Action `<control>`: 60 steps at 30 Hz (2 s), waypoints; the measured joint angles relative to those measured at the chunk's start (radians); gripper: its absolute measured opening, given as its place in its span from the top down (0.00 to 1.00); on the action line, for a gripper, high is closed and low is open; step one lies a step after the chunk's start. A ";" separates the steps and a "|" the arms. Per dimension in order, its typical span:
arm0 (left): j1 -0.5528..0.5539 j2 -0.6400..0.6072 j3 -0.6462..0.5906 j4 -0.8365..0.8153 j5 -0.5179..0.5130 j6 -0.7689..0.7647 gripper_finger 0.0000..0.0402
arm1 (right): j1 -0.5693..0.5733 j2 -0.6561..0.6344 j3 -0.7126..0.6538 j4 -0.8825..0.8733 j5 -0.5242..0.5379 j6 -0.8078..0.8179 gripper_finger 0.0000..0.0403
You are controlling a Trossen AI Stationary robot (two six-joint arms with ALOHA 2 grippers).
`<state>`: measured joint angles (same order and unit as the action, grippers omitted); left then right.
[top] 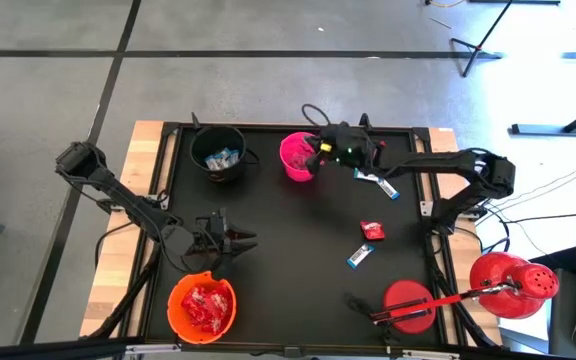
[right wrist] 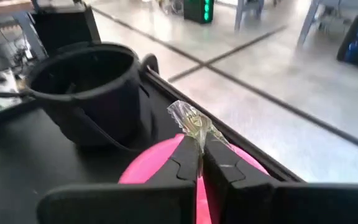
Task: Organize candy in baskets
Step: Put the green gummy into the pink bucket, then put the red candy into the orange bucket
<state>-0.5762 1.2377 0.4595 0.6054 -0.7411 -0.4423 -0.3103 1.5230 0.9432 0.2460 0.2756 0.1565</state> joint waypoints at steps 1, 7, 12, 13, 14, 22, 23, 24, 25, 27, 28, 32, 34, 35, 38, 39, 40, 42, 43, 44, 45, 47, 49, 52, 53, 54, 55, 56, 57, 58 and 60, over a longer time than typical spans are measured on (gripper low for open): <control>0.000 0.000 0.000 -0.003 -0.001 0.000 0.71 | -0.014 0.000 0.000 -0.016 -0.019 0.014 0.98; 0.000 0.000 0.000 -0.015 -0.006 0.000 0.71 | -0.038 0.002 0.000 -0.083 -0.102 0.026 0.98; 0.000 0.000 0.000 -0.015 -0.006 0.000 0.71 | -0.028 0.002 0.000 -0.093 -0.112 0.023 0.98; 0.000 0.000 0.000 -0.015 -0.006 0.000 0.71 | -0.027 0.002 0.000 -0.092 -0.112 0.023 0.98; 0.000 0.000 0.000 -0.015 -0.006 0.000 0.71 | -0.022 0.002 0.000 -0.091 -0.112 0.024 0.98; 0.000 0.000 0.000 -0.033 -0.006 -0.004 0.71 | -0.021 0.003 0.000 -0.099 -0.112 0.025 0.98; 0.000 0.000 0.000 -0.038 -0.006 -0.013 0.71 | -0.021 0.003 0.000 -0.103 -0.112 0.025 0.98; 0.000 0.000 0.000 -0.045 -0.006 -0.021 0.71 | -0.021 0.003 0.000 -0.107 -0.112 0.025 0.98; 0.000 0.000 0.000 -0.053 -0.006 -0.024 0.71 | -0.021 0.003 0.000 -0.112 -0.112 0.025 0.98; 0.000 0.000 0.000 -0.056 -0.006 -0.026 0.71 | -0.021 0.003 0.000 -0.118 -0.112 0.025 0.98; 0.000 0.000 0.000 -0.056 -0.006 -0.026 0.71 | -0.021 0.003 0.000 -0.120 -0.113 0.024 0.98; 0.000 0.000 0.000 -0.057 -0.006 -0.026 0.71 | -0.016 0.004 0.000 -0.124 -0.112 0.022 0.92; 0.000 0.000 0.000 -0.057 -0.006 -0.027 0.71 | -0.015 0.004 0.000 -0.125 -0.113 0.023 0.87; 0.000 0.000 0.000 -0.057 -0.006 -0.027 0.71 | -0.014 0.004 0.000 -0.130 -0.113 0.025 0.83; 0.000 0.000 0.000 -0.057 -0.009 -0.027 0.71 | -0.008 0.004 0.000 -0.166 -0.135 0.053 0.75; 0.000 0.000 0.000 -0.058 -0.009 -0.027 0.71 | -0.007 0.004 0.000 -0.178 -0.142 0.054 0.72; 0.000 0.000 0.000 -0.058 -0.009 -0.027 0.71 | -0.001 0.004 0.000 -0.190 -0.149 0.053 0.70; 0.000 0.000 0.000 -0.059 -0.009 -0.027 0.71 | 0.004 0.004 0.000 -0.227 -0.156 0.049 0.67; 0.000 0.000 0.000 -0.059 -0.009 -0.028 0.71 | 0.011 0.004 0.000 -0.246 -0.156 0.049 0.67; 0.000 0.000 0.000 -0.059 -0.009 -0.028 0.71 | 0.022 0.003 0.000 -0.260 -0.156 0.045 0.66; 0.000 0.000 0.000 -0.059 -0.009 -0.028 0.71 | 0.035 0.003 0.000 -0.273 -0.155 0.034 0.66; 0.000 0.000 0.000 -0.062 -0.009 -0.028 0.71 | 0.077 0.001 0.000 -0.301 -0.156 -0.004 0.67; 0.000 0.001 0.000 -0.076 -0.009 -0.030 0.71 | 0.133 0.001 0.000 -0.347 -0.157 -0.040 0.68; 0.000 0.001 0.000 -0.100 -0.011 -0.036 0.71 | 0.225 0.001 0.000 -0.415 -0.161 -0.093 0.71; 0.000 0.002 0.000 -0.108 -0.017 -0.046 0.71 | 0.253 0.001 0.000 -0.445 -0.161 -0.106 0.71; 0.000 0.002 0.000 -0.117 -0.028 -0.052 0.71 | 0.283 0.001 0.000 -0.479 -0.161 -0.108 0.72; 0.000 0.002 0.000 -0.125 -0.037 -0.059 0.71 | 0.311 0.001 0.000 -0.516 -0.161 -0.105 0.72; 0.000 0.002 0.000 -0.130 -0.042 -0.070 0.71 | 0.339 0.001 0.000 -0.553 -0.161 -0.094 0.72; 0.000 0.002 0.000 -0.133 -0.043 -0.078 0.71 | 0.368 0.001 0.000 -0.590 -0.160 -0.081 0.72; 0.000 0.002 0.000 -0.137 -0.043 -0.081 0.71 | 0.394 0.001 0.000 -0.630 -0.160 -0.066 0.72; 0.000 0.002 0.000 -0.147 -0.043 -0.091 0.71 | 0.446 0.001 0.000 -0.707 -0.154 -0.026 0.72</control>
<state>-0.5766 1.2396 0.4595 0.4587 -0.7841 -0.5330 0.1360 1.5238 0.9428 -0.4614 0.1212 0.1306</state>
